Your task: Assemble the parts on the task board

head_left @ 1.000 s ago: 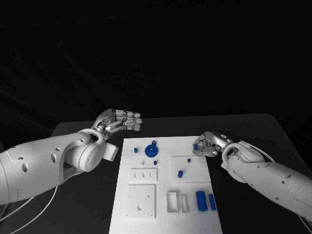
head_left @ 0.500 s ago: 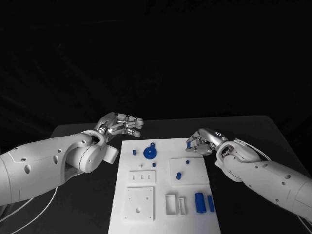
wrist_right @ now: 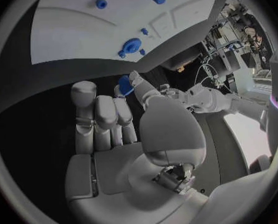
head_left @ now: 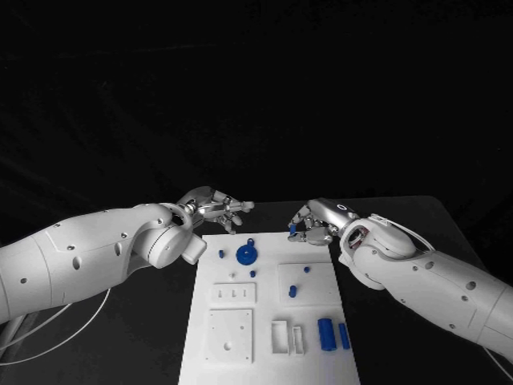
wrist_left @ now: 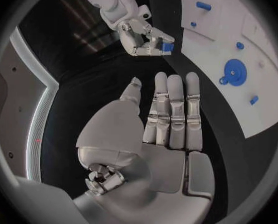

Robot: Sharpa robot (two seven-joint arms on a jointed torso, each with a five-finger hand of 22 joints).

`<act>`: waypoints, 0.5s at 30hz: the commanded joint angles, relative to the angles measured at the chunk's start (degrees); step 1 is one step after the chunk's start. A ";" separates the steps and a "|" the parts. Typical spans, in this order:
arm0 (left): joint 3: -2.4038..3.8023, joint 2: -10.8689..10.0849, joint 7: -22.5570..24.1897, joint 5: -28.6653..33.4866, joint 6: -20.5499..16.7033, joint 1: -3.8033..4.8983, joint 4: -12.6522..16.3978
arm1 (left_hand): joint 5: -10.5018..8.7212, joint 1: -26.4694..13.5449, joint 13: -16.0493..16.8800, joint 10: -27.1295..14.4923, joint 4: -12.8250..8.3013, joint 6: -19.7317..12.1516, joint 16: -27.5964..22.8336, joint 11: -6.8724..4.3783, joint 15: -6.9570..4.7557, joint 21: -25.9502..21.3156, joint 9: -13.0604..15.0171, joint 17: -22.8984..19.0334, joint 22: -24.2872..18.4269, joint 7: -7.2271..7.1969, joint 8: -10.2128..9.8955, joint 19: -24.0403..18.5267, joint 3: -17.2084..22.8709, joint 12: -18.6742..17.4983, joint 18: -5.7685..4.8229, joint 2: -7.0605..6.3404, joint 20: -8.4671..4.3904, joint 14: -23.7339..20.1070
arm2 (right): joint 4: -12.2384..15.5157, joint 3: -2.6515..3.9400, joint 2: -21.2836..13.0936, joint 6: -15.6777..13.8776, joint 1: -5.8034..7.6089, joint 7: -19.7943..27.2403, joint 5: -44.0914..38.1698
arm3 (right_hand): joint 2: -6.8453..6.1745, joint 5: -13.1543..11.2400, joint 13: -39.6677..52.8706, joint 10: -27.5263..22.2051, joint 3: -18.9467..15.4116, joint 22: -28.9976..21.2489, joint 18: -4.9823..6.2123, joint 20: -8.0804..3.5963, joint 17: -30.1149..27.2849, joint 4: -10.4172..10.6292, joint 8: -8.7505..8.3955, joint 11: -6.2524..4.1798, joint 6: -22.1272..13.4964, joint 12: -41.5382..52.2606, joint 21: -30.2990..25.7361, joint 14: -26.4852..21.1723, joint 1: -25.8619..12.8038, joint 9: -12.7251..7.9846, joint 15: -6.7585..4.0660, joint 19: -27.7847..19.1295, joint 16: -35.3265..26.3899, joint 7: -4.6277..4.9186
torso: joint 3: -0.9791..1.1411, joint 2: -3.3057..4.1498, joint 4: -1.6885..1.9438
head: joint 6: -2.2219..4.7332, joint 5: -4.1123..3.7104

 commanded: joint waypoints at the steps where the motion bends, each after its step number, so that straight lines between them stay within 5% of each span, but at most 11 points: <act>1: -0.10 1.09 -7.18 -3.39 4.35 0.20 -0.81 | 0.42 -1.97 4.65 -4.91 0.50 -1.61 3.79 0.15 0.43 0.94 4.79 -0.69 1.84 -0.11 2.61 -1.47 0.82 7.03 -0.61 -1.04 0.24 -2.40 | 1.04 0.00 0.72 2.64 0.06 -3.37 -3.17 | -0.25 0.32 0.04 0.09 0.10 1.43 -0.38 -0.30 0.06 0.25 0.21 -0.25 -0.25 -0.12 0.14 -0.13 -0.03 0.05 -0.31 2.87 0.22 0.13 | -0.16 -0.76 -0.16 | -0.32 0.25; 5: -0.42 2.32 -7.98 -6.53 3.51 0.27 -1.58 | 0.53 -5.66 6.30 -9.87 4.43 -8.18 6.76 0.63 0.87 -0.02 16.70 -3.82 3.26 -0.35 12.87 -2.06 3.64 13.44 -0.24 -3.01 0.88 -4.54 | 1.66 0.00 1.84 3.12 0.11 -4.23 -3.65 | -0.26 0.67 0.03 0.05 0.24 1.40 -0.34 -0.30 0.05 0.28 0.22 -0.24 -0.42 -0.16 0.08 -0.14 -0.10 0.06 -0.30 2.87 0.18 0.17 | -0.27 -1.11 -0.22 | -0.61 0.32; 6: -0.49 2.49 -8.18 -6.85 3.63 0.27 -1.66 | 0.51 -5.89 6.14 -10.18 4.82 -9.11 7.23 0.71 0.78 -0.22 18.62 -4.35 3.52 -0.37 14.12 -2.08 3.85 14.08 -0.24 -3.32 0.90 -4.69 | 1.74 0.00 2.02 3.19 0.12 -4.34 -3.74 | -0.26 0.67 0.03 0.05 0.24 1.40 -0.34 -0.30 0.05 0.28 0.22 -0.24 -0.42 -0.16 0.08 -0.14 -0.10 0.06 -0.30 2.87 0.18 0.17 | -0.29 -1.15 -0.23 | -0.60 0.31; 9: -0.83 3.16 -9.28 -8.35 4.36 0.29 -1.90 | 0.27 -6.00 5.29 -10.95 5.86 -10.09 8.65 0.62 0.91 -0.80 21.91 -6.04 4.69 -0.45 15.33 -2.12 4.62 15.59 -0.23 -3.89 1.01 -5.29 | 2.03 0.00 2.81 3.49 0.16 -4.81 -4.08 | -0.22 0.86 0.04 0.05 0.29 1.38 -0.32 -0.30 0.06 0.30 0.22 -0.24 -0.50 -0.14 0.03 -0.13 -0.16 0.06 -0.29 2.87 0.18 0.18 | -0.34 -1.33 -0.22 | -0.78 0.14; 15: -1.34 4.17 -10.68 -9.95 3.54 0.29 -1.98 | -0.08 -5.52 4.49 -11.39 6.48 -10.54 9.26 0.81 1.03 -1.50 22.64 -7.33 5.79 -0.26 14.57 -2.01 5.04 16.12 -0.19 -4.35 1.07 -5.65 | 2.44 -0.01 3.99 3.78 0.22 -5.18 -4.39 | -0.15 1.88 0.07 0.01 0.35 1.36 -0.26 -0.33 0.08 0.34 0.22 -0.27 -0.61 -0.13 0.07 -0.12 -0.42 0.07 -0.34 2.90 0.20 0.20 | -0.35 -1.46 -0.16 | -0.94 -0.09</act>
